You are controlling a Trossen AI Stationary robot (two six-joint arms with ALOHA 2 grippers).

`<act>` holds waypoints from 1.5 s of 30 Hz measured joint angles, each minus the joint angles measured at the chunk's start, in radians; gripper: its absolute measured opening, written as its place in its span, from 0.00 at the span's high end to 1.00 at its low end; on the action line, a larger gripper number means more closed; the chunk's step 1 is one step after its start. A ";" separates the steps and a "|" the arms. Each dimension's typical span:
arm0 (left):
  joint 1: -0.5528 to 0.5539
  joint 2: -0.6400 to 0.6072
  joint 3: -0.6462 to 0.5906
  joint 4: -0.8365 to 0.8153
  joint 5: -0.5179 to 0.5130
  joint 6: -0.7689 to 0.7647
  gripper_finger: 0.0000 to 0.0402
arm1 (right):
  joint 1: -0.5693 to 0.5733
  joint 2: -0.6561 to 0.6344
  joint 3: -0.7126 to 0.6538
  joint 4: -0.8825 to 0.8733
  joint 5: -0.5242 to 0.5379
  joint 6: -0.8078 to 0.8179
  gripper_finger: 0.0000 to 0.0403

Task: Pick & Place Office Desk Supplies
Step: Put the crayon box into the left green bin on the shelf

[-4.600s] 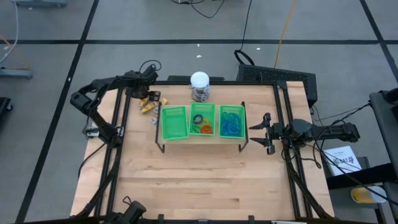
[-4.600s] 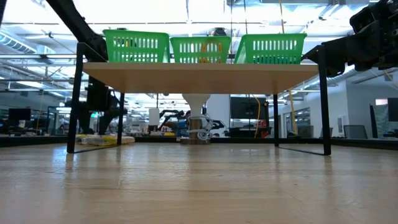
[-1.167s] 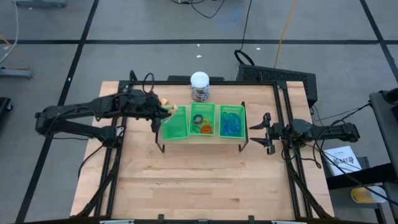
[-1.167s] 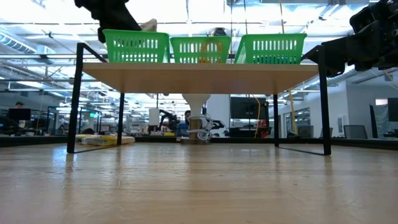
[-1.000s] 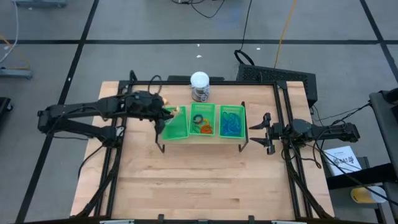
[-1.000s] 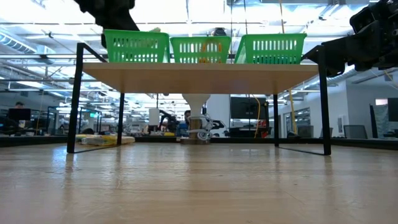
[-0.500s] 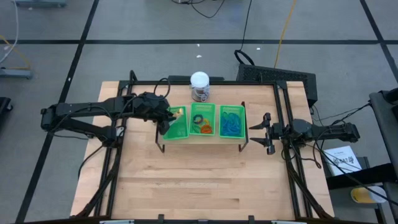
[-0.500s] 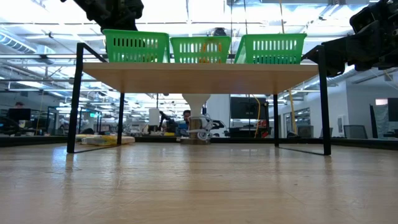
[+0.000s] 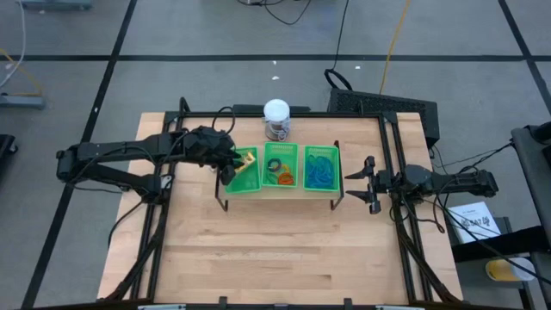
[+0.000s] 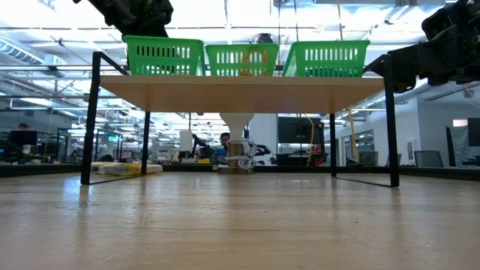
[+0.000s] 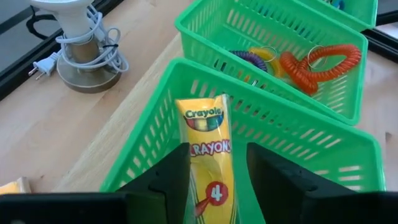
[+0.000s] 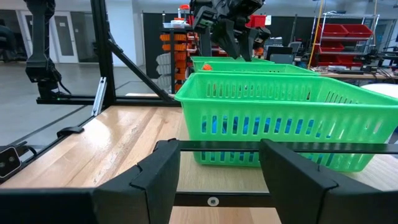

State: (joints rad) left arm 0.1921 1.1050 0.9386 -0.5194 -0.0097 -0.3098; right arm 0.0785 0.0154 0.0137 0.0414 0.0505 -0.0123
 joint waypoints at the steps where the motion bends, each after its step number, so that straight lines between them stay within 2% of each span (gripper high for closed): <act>1: 0.000 -0.004 0.000 0.000 0.000 0.001 0.58 | 0.000 0.000 0.000 0.000 0.000 0.000 0.47; 7: 0.000 -0.056 0.000 0.015 -0.009 0.001 0.58 | 0.000 0.000 0.000 0.000 0.000 0.000 0.47; 11: 0.000 -0.115 0.000 0.053 -0.076 0.033 0.58 | 0.000 0.000 0.000 0.000 0.000 0.000 0.47; 13: 0.000 -0.148 0.000 0.067 -0.161 0.048 0.58 | 0.000 0.000 0.000 0.000 0.000 0.000 0.47; 16: 0.000 -0.192 0.001 0.045 -0.348 0.047 0.58 | 0.000 0.000 0.000 0.000 0.000 0.000 0.47; 19: 0.003 -0.217 0.001 0.002 -0.550 -0.035 0.58 | 0.000 0.000 0.000 0.000 0.000 0.000 0.47; 21: 0.021 -0.224 0.001 -0.073 -0.614 -0.100 0.57 | 0.000 0.000 0.000 0.000 0.000 0.000 0.47; 28: 0.170 -0.182 0.000 -0.370 -0.619 -0.348 0.44 | 0.000 0.000 0.000 0.000 0.000 0.000 0.47; 31: 0.228 -0.138 0.000 -0.438 -0.599 -0.400 0.39 | 0.000 0.000 0.000 0.000 0.000 0.000 0.47; 35: 0.285 -0.058 0.000 -0.448 -0.498 -0.352 0.34 | 0.000 0.000 0.000 0.000 0.000 0.000 0.47; 39: 0.327 0.045 0.000 -0.448 -0.422 -0.282 0.34 | 0.000 0.000 0.000 0.000 0.000 0.000 0.47; 45: 0.383 0.198 0.001 -0.486 -0.401 -0.271 0.35 | 0.001 0.000 0.000 0.001 -0.004 0.000 0.47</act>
State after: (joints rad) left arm 0.5754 1.3027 0.9394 -1.0053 -0.4107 -0.5804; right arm 0.0792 0.0151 0.0135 0.0425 0.0463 -0.0124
